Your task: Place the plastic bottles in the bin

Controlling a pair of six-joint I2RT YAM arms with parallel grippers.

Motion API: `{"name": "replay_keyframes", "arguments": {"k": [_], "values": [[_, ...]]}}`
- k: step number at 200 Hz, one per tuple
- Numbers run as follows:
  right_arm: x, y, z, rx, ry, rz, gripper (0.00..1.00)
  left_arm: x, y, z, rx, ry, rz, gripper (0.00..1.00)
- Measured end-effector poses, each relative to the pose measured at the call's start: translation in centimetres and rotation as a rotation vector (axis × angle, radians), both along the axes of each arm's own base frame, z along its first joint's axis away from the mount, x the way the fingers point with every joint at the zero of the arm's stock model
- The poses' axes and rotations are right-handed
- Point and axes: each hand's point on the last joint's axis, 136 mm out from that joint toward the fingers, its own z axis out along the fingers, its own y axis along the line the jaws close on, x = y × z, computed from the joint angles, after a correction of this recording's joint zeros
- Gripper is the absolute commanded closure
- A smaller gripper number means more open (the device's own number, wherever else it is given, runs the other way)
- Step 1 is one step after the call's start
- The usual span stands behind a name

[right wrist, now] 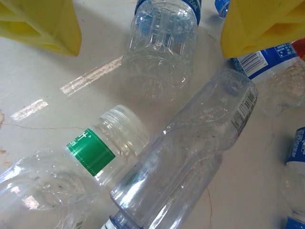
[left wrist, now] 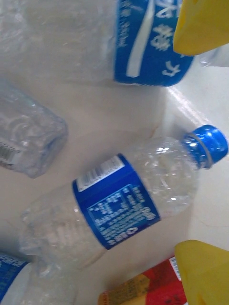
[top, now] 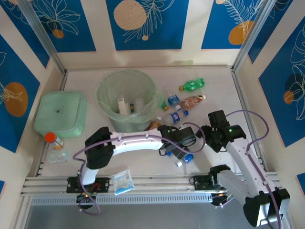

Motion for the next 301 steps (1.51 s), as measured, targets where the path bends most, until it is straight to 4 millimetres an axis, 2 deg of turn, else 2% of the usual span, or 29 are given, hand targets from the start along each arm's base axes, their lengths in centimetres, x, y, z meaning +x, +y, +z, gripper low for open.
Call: {"name": "replay_keyframes", "arguments": {"k": [29,67,94,154,204,221,237,272,301], "values": [[0.0,0.0,0.2,0.002,-0.01,0.0,0.22,2.0,-0.4,-1.0,-0.002,0.004,0.058,0.11],[0.0,0.0,0.3,0.004,-0.02,0.0,0.22,3.6,0.5,-4.2,0.057,0.033,0.122,0.13],[0.1,0.1,0.4,0.009,-0.027,0.002,0.22,3.9,1.0,-5.6,0.081,0.054,0.146,0.26],[0.1,0.1,0.5,0.01,-0.031,0.002,0.22,3.6,0.9,-5.9,0.074,0.081,0.148,0.43],[0.1,0.1,0.7,0.012,-0.04,0.002,0.23,3.3,0.8,-5.3,0.065,0.09,0.143,0.47],[0.1,0.1,0.8,0.013,-0.047,0.0,0.23,2.9,0.7,-3.5,0.039,0.08,0.134,0.48],[0.1,0.0,1.0,0.016,-0.062,-0.004,0.23,2.6,0.2,-0.4,-0.015,0.061,0.119,0.49],[0.1,-0.2,1.4,0.02,-0.083,-0.014,0.23,1.7,-0.9,8.9,-0.187,-0.005,0.076,0.49],[0.1,-0.3,1.3,0.019,-0.082,-0.021,0.23,0.7,-0.7,16.4,-0.302,-0.065,0.036,0.49]]}}
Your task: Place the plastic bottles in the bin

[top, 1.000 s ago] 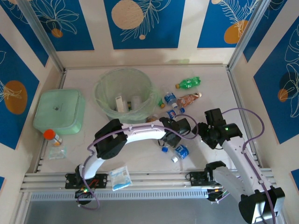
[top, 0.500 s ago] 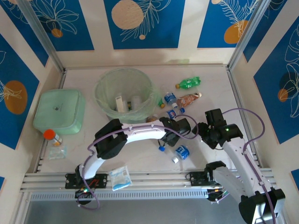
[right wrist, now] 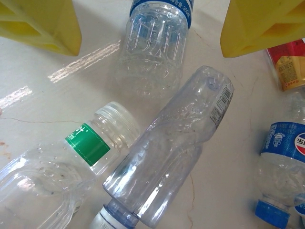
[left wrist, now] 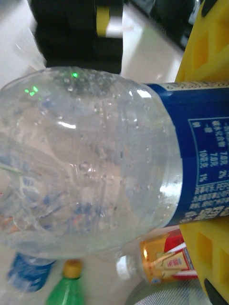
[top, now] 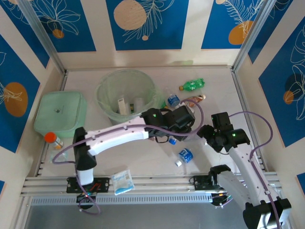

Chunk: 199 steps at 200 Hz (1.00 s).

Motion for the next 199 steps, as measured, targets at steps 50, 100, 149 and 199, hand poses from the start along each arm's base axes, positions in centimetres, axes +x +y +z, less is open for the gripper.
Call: {"name": "replay_keyframes", "arguments": {"k": [50,100,149,199], "values": [[0.1,0.0,0.0,-0.001,-0.003,0.002,0.23,1.7,5.2,13.4,-0.134,-0.216,0.045,0.47],[0.1,0.0,0.0,-0.002,-0.005,0.006,0.23,10.0,16.4,15.8,-0.038,-0.328,0.291,0.48],[0.0,0.4,0.0,-0.002,-0.004,0.025,0.23,15.1,20.3,6.5,0.173,-0.186,0.363,0.48],[-0.1,0.3,-0.3,-0.005,0.009,0.025,0.23,17.1,21.6,3.0,0.169,-0.092,0.381,0.23]]}}
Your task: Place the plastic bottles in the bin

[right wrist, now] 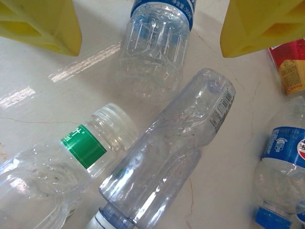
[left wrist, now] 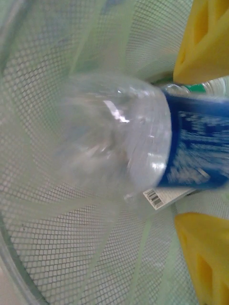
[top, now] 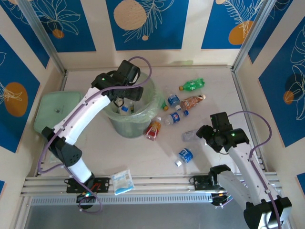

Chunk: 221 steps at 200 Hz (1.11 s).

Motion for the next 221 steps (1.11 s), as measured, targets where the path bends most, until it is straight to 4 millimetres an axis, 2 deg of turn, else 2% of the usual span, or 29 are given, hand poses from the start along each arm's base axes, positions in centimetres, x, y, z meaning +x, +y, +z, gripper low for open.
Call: {"name": "replay_keyframes", "arguments": {"k": [23,55,75,93,109,129,147,156,170,195,221], "values": [[-0.1,0.0,-0.3,-0.002,0.008,0.0,0.23,0.3,0.0,-0.4,-0.008,0.008,-0.005,0.17],[-0.1,-0.1,-0.3,-0.005,0.009,-0.002,0.23,0.2,-0.2,-0.9,-0.008,0.024,-0.017,0.17],[-0.1,-0.2,-0.6,-0.013,0.024,-0.011,0.23,-0.2,-0.1,-0.1,-0.028,0.012,-0.023,0.17],[-0.2,-0.5,-1.1,-0.03,0.058,-0.025,0.23,-1.5,-0.5,2.3,-0.076,-0.03,-0.047,0.17],[-0.3,-0.8,-1.5,-0.045,0.085,-0.044,0.23,-3.4,-1.6,6.1,-0.136,-0.106,-0.099,0.17],[-0.2,-1.3,-1.8,-0.056,0.103,-0.073,0.23,-7.6,-4.7,10.7,-0.224,-0.2,-0.229,0.17],[-0.2,-1.6,-2.0,-0.061,0.115,-0.094,0.22,-11.6,-7.4,12.1,-0.271,-0.221,-0.354,0.18],[-0.2,-1.6,-2.1,-0.061,0.119,-0.102,0.22,-13.1,-8.6,11.7,-0.278,-0.21,-0.399,0.19],[-0.2,-1.7,-2.2,-0.06,0.122,-0.113,0.21,-14.8,-10.4,9.6,-0.259,-0.17,-0.453,0.19],[-0.7,-2.5,-3.0,-0.067,0.148,-0.164,0.21,-17.1,-13.2,3.4,-0.183,-0.06,-0.514,0.21],[-1.1,-4.4,-4.0,-0.074,0.18,-0.267,0.21,-19.3,-14.6,-2.0,-0.138,0.038,-0.547,0.23]]}}
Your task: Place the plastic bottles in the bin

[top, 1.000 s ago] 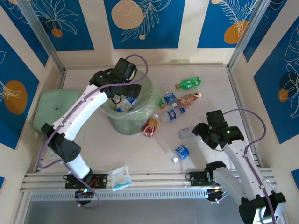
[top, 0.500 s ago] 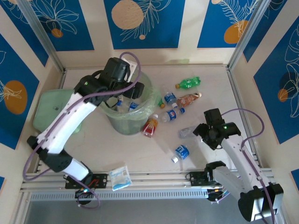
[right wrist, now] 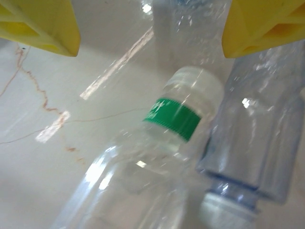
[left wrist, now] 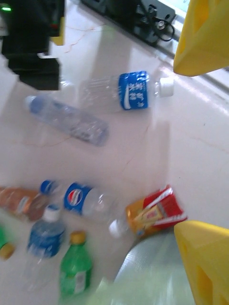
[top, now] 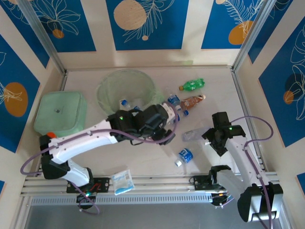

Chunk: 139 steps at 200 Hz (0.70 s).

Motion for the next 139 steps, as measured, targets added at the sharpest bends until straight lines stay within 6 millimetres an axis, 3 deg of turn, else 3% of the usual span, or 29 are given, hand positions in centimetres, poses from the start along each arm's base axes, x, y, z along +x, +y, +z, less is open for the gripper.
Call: {"name": "replay_keyframes", "arguments": {"k": [40,81,103,139], "values": [[1.0,-2.7,-0.9,-0.007,0.006,-0.118,0.22,-2.5,-1.5,-5.0,0.02,0.089,-0.03,0.23],[2.7,-4.9,-1.6,0.003,-0.011,-0.188,0.22,-3.2,-1.2,-10.6,0.092,0.151,-0.004,0.24],[3.6,-5.8,-2.3,0.014,-0.002,-0.206,0.22,-3.3,-0.8,-11.6,0.109,0.167,0.012,0.25],[5.0,-6.4,-3.0,0.035,-0.007,-0.204,0.22,-3.2,-1.2,-11.4,0.084,0.165,0.018,0.25]]}}
